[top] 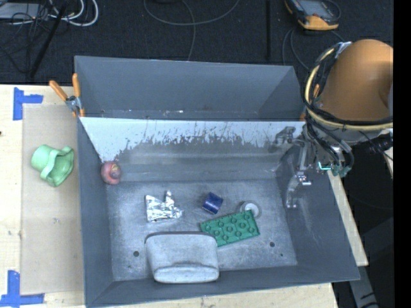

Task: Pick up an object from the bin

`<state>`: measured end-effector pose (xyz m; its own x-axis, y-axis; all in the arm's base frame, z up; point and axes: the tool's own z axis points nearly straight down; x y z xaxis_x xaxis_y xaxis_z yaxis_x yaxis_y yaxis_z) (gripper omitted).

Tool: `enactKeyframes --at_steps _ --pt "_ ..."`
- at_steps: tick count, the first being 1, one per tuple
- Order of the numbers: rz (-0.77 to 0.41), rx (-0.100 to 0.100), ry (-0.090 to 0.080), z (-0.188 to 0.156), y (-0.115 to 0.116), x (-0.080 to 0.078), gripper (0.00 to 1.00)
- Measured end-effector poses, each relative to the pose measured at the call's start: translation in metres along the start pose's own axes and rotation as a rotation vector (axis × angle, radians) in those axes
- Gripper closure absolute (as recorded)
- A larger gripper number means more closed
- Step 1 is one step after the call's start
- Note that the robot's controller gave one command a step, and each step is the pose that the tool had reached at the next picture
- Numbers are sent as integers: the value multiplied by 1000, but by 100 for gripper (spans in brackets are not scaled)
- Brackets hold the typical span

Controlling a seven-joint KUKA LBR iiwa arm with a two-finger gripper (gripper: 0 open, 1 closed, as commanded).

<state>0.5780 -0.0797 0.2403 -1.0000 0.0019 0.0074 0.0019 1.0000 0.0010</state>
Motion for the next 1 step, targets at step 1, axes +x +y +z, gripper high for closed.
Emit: enactKeyframes --at_steps 1 --pt "57 0 -1 161 54 -1 0"
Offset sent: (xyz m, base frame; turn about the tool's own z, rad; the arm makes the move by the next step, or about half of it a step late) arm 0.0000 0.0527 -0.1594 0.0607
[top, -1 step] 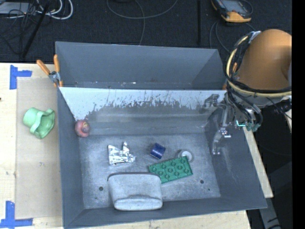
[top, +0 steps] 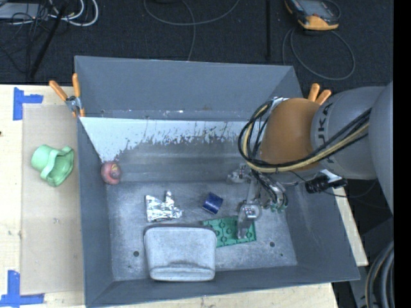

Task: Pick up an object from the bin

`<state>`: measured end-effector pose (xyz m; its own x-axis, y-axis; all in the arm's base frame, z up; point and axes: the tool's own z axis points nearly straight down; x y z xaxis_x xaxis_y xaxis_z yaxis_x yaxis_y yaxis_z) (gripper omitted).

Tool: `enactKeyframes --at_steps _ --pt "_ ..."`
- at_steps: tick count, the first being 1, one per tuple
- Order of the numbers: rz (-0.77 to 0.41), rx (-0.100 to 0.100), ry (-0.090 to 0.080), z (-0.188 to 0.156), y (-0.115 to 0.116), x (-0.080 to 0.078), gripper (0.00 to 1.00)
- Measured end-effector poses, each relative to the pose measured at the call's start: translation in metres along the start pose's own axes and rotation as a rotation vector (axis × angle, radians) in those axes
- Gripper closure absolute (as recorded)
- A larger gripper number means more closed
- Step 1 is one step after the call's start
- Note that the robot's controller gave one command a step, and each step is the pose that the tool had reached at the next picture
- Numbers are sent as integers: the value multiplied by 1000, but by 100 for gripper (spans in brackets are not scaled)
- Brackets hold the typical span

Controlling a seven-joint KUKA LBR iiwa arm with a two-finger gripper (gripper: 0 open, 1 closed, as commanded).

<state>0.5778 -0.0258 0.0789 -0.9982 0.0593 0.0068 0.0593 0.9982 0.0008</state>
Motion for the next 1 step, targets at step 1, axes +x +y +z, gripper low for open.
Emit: enactKeyframes --at_steps 1 --pt "-47 5 -11 5 47 -4 0"
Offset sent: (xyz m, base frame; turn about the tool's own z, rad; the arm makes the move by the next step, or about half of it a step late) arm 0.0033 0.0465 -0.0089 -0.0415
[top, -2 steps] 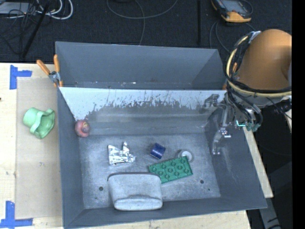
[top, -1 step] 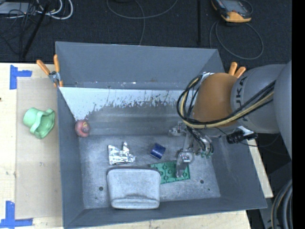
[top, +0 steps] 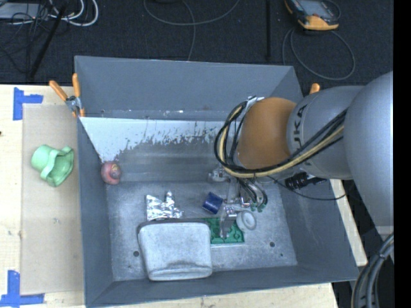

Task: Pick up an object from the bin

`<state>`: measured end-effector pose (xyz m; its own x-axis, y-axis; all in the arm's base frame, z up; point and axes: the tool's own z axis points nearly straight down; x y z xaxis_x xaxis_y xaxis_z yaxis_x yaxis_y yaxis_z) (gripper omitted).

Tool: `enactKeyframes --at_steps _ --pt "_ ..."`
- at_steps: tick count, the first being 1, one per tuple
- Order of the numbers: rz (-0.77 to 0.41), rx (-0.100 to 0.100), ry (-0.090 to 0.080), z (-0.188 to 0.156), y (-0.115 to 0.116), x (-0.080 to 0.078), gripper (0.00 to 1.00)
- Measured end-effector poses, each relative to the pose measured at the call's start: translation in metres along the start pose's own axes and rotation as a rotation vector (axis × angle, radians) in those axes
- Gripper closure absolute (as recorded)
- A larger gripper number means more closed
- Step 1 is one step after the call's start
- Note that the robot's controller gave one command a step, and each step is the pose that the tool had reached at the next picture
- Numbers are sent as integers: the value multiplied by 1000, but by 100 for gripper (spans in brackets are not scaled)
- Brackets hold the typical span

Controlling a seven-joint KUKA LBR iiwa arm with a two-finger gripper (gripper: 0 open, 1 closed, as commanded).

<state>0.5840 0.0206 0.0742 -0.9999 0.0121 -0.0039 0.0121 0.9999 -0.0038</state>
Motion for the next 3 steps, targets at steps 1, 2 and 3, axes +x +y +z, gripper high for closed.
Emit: enactKeyframes --at_steps 1,2,3 --pt "2 -4 -6 -4 1 -2 100" --pt "-360 -3 -5 -151 -36 -17 100" --pt "-359 -5 1 -147 -35 -16 0"
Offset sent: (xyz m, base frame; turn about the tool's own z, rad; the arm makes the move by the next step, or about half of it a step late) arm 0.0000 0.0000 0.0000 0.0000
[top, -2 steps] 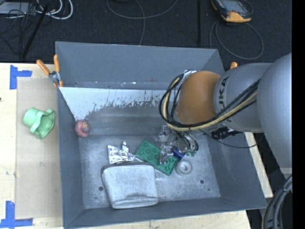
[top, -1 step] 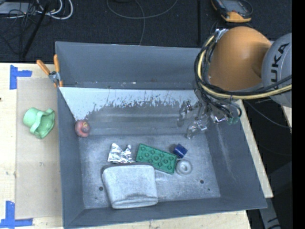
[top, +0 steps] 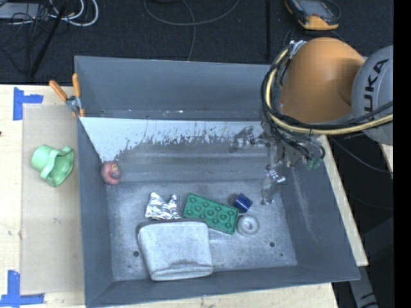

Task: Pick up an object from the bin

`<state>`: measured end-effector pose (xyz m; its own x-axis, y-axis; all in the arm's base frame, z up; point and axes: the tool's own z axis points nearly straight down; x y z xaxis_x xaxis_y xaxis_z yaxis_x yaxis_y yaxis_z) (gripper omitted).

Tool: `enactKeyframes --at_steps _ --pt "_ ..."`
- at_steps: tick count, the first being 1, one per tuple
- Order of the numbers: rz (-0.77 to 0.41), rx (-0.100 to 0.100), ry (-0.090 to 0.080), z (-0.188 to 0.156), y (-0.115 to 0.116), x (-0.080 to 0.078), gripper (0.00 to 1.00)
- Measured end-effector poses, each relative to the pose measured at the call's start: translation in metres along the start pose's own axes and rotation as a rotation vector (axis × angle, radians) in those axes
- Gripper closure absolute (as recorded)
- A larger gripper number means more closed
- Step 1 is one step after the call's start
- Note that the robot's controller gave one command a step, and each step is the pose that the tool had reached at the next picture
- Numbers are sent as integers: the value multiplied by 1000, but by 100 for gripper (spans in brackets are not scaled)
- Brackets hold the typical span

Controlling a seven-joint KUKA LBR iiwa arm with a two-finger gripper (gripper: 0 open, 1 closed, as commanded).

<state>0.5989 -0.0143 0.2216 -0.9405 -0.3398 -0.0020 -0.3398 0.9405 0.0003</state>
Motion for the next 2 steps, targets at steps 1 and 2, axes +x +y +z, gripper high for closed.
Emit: enactKeyframes --at_steps 1,2 --pt "-198 -5 7 120 58 -18 0" --pt "-218 0 -8 151 42 20 0"
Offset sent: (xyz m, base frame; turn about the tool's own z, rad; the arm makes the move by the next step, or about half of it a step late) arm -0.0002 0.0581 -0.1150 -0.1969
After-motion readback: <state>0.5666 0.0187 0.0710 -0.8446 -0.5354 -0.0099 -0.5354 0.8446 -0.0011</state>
